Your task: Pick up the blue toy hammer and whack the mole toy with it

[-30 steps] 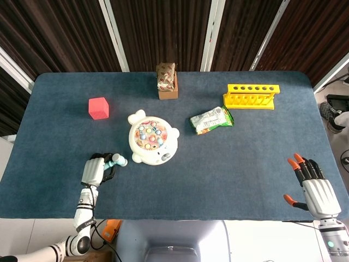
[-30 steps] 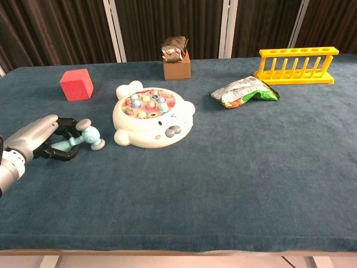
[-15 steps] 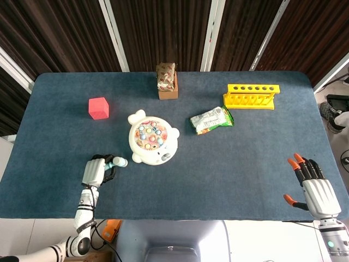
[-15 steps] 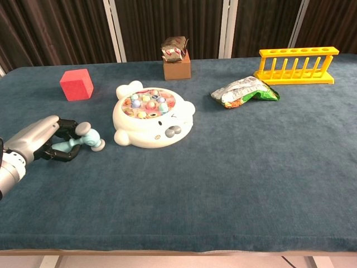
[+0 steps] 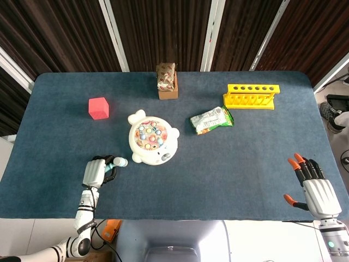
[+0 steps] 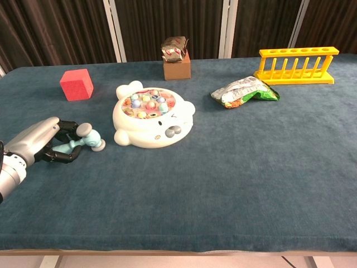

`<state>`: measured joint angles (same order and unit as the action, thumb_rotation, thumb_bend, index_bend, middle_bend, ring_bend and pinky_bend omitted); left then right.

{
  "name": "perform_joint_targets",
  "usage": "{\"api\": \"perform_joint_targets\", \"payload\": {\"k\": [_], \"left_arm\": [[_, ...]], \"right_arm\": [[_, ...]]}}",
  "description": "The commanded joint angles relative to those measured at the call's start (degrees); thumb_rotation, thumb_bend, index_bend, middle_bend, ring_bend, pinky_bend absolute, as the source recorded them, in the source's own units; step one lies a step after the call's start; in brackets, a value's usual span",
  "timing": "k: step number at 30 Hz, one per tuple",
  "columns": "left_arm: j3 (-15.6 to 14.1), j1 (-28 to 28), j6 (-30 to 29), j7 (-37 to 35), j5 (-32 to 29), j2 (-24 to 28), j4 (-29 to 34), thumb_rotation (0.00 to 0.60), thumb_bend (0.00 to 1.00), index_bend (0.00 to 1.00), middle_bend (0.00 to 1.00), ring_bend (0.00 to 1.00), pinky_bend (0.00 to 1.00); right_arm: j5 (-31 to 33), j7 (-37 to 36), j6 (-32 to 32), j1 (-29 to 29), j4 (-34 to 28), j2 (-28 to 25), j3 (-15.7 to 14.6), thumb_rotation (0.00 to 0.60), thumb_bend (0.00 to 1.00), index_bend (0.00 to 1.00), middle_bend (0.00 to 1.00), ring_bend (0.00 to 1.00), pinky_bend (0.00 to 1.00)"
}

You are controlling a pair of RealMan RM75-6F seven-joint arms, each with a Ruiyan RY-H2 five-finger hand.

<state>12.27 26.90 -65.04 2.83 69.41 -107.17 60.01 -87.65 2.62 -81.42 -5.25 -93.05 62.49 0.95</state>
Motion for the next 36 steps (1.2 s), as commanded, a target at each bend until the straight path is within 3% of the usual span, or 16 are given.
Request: {"api": "perform_joint_targets", "payload": {"k": [1,9,18,23,28,30,34,36], "left_arm": [[-0.01,0.03,0.10,-0.03,0.00,-0.02,-0.10,0.600,0.51,0.52,0.52,0.43,0.29],[0.26,0.15,0.17,0.39,-0.32,-0.26,-0.55,0.600,0.51,0.54,0.55,0.46,0.34],[0.79,-0.20,0.16,1.89,-1.58,0.43,1.15,0.600,0.56,0.62,0.67,0.58,0.47],[1.09,-0.52,-1.25,0.84,-1.10,0.24,1.07,0.600,0.62,0.66,0.73,0.64,0.52],[1.28,-1.07,-3.89,-3.26,0.87,-0.27,0.06,0.600,0.68,0.63,0.75,0.66,0.55],[1.37,-1.39,-5.54,-6.38,2.29,-0.29,-0.24,0.600,0.70,0.61,0.77,0.68,0.59],[1.65,-1.93,-7.51,-11.79,4.16,0.50,0.20,0.600,0.75,0.58,0.81,0.72,0.81],[1.72,-2.18,-7.25,-14.02,4.46,1.78,1.86,0.600,0.77,0.57,0.83,0.74,0.88]], "right_arm": [[0.01,0.00,0.01,-0.01,0.02,0.01,0.02,0.600,0.34,0.00,0.00,0.00,0.00],[0.00,0.01,0.08,-0.04,0.03,0.02,0.00,0.600,0.34,0.00,0.00,0.00,0.00],[-0.04,0.01,0.10,-0.07,0.05,0.07,-0.01,0.600,0.34,0.00,0.00,0.00,0.00],[-0.07,0.05,0.15,-0.09,0.04,0.07,-0.04,0.600,0.34,0.00,0.00,0.00,0.00],[-0.17,0.02,0.13,-0.11,-0.03,0.09,-0.06,0.600,0.34,0.00,0.00,0.00,0.00],[-0.25,0.03,0.16,-0.14,0.00,0.14,-0.08,0.600,0.34,0.00,0.00,0.00,0.00],[-0.19,0.30,0.49,-0.25,0.01,0.27,-0.17,0.600,0.34,0.00,0.00,0.00,0.00],[-0.21,0.41,0.58,-0.28,-0.03,0.31,-0.21,0.600,0.34,0.00,0.00,0.00,0.00]]}}
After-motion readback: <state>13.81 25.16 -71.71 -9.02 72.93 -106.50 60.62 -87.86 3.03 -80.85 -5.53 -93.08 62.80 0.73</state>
